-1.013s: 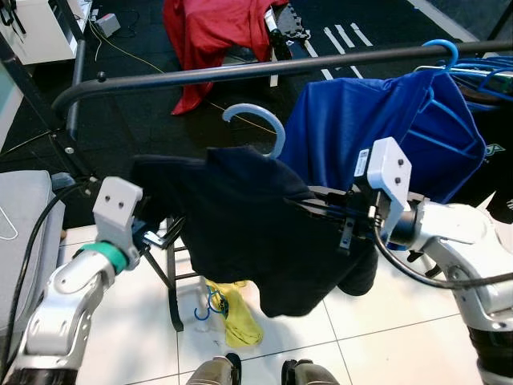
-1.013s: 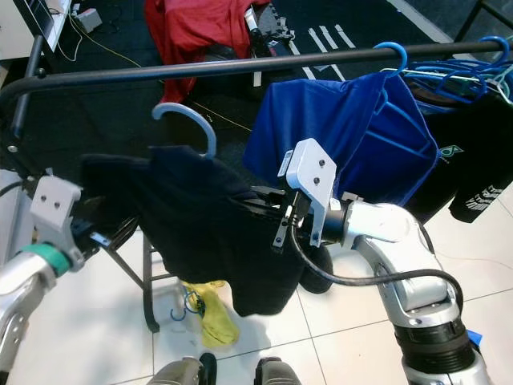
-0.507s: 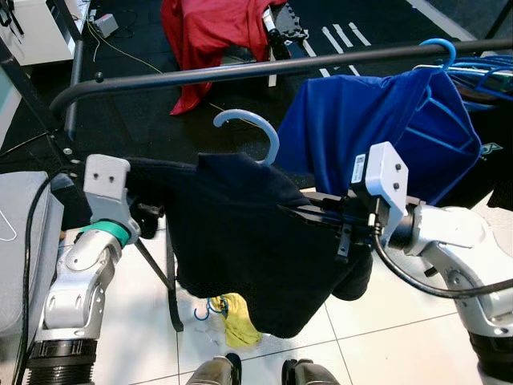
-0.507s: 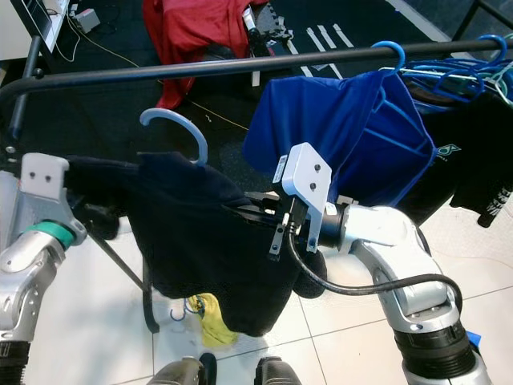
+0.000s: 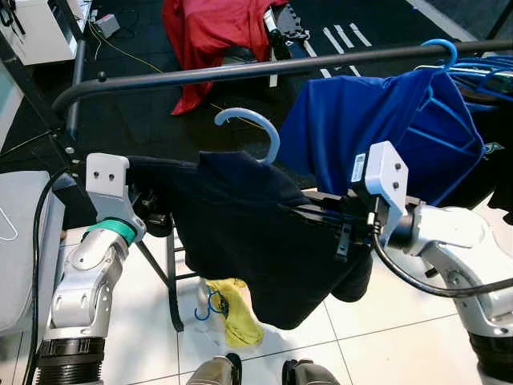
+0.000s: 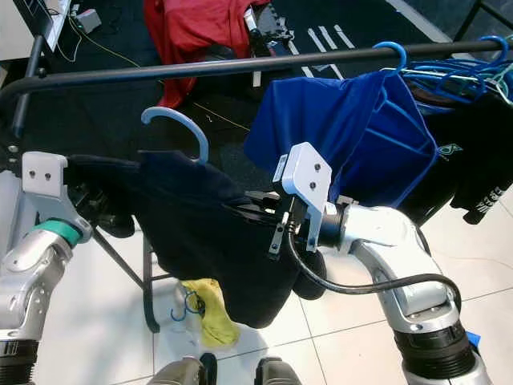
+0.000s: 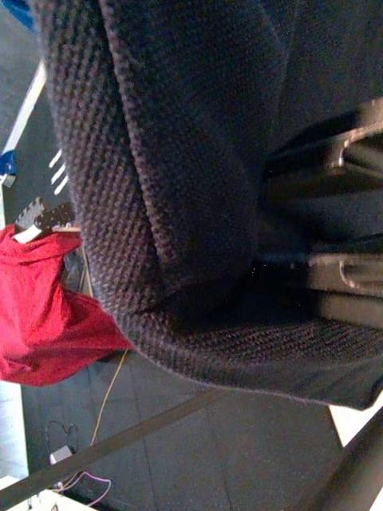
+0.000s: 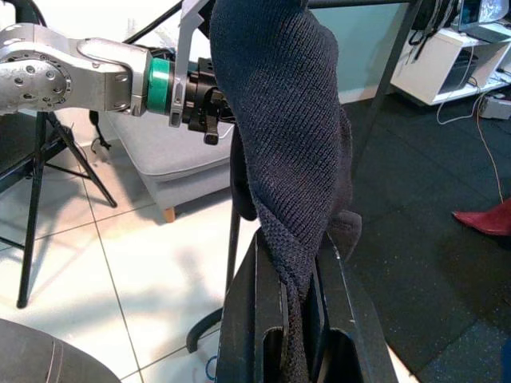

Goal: Hang hanger

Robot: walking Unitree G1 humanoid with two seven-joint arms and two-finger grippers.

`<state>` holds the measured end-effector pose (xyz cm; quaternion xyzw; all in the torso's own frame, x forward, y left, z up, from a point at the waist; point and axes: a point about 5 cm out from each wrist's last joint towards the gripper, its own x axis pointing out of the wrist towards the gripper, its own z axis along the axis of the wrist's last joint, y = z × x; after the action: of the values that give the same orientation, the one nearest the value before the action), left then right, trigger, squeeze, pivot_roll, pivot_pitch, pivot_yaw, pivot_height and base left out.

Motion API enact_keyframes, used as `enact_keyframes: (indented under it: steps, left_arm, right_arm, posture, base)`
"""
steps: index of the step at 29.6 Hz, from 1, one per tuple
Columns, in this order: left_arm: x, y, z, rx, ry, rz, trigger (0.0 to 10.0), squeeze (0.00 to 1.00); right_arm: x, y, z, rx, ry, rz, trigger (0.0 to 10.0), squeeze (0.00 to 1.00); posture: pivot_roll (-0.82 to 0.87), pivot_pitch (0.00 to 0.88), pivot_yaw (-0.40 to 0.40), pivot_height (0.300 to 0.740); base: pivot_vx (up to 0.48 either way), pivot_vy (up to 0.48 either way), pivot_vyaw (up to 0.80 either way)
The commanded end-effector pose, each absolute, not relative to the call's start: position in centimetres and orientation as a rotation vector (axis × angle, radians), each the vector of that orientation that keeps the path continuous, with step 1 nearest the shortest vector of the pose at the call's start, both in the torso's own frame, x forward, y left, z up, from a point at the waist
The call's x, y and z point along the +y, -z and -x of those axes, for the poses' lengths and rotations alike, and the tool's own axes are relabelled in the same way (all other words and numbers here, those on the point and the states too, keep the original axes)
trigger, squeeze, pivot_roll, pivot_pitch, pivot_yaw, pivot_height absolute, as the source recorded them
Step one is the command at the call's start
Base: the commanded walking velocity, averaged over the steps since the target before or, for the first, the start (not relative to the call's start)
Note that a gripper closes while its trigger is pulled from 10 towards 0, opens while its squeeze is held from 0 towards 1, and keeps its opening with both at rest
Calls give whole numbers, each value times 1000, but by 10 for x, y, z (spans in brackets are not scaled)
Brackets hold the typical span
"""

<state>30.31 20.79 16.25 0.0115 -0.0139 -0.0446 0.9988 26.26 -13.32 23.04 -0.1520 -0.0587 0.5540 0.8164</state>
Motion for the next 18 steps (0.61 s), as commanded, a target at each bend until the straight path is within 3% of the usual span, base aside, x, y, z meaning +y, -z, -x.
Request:
enact_keyframes:
  steps: [1, 12, 18]
  left_arm:
    - [211, -159, -300, -22, 70, -39, 0, 0]
    - [241, -164, -294, -38, -79, -126, 0, 0]
    - [241, -170, -293, -55, -46, -138, 0, 0]
  right_arm:
    - [-135, -231, -265, -137, -1162, 338, 10000, 0]
    - [-182, -196, -287, 59, -957, 569, 10000, 0]
    - [-191, -192, -290, 77, -913, 566, 10000, 0]
  posture:
    - [-50, 62, 77, 740]
    - [-44, 73, 79, 740]
    - [-43, 78, 84, 740]
  base:
    - [0, 0, 0]
    - [0, 0, 0]
    - [0, 0, 0]
